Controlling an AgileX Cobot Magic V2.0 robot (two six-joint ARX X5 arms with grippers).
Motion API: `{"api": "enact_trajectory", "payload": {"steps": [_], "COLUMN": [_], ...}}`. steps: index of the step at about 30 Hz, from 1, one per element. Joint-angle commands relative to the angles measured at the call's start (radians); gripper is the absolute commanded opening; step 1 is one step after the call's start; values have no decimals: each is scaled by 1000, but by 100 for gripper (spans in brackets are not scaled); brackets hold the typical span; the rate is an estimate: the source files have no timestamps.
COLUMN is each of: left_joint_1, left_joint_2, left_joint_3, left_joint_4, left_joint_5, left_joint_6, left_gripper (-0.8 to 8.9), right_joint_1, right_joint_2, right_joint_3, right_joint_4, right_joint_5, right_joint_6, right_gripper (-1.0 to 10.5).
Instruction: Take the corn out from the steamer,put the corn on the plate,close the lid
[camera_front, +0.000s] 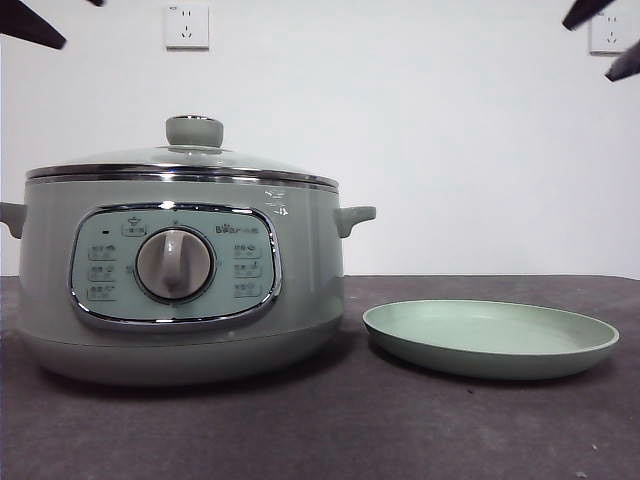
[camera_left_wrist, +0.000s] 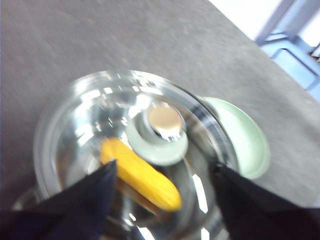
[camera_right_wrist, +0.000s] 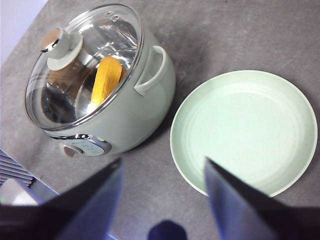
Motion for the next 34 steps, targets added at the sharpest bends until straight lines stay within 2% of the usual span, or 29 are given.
{"api": "enact_trajectory", "payload": {"steps": [1, 8, 15, 24, 34], "left_joint_1": [-71, -218, -280, -286, -287], "left_joint_2": [15, 121, 257, 385, 401], "left_joint_3": [1, 1, 53, 143, 143], "left_joint_4": [79, 183, 196, 146, 66], "left_joint_5": [-104, -260, -346, -348, -341], "left_joint_6": [-9, -9, -8, -8, -6], "left_gripper": [356, 356, 356, 355, 342], "right_joint_1": [2, 2, 2, 2, 2], "right_joint_2": [1, 1, 1, 1, 1], "right_joint_3": [3, 3, 3, 3, 3], "right_joint_4": [6, 25, 25, 24, 31], "right_joint_5": [2, 3, 3, 2, 21], "right_joint_6": [14, 56, 56, 55, 58], "right_gripper": [442, 442, 442, 442, 441]}}
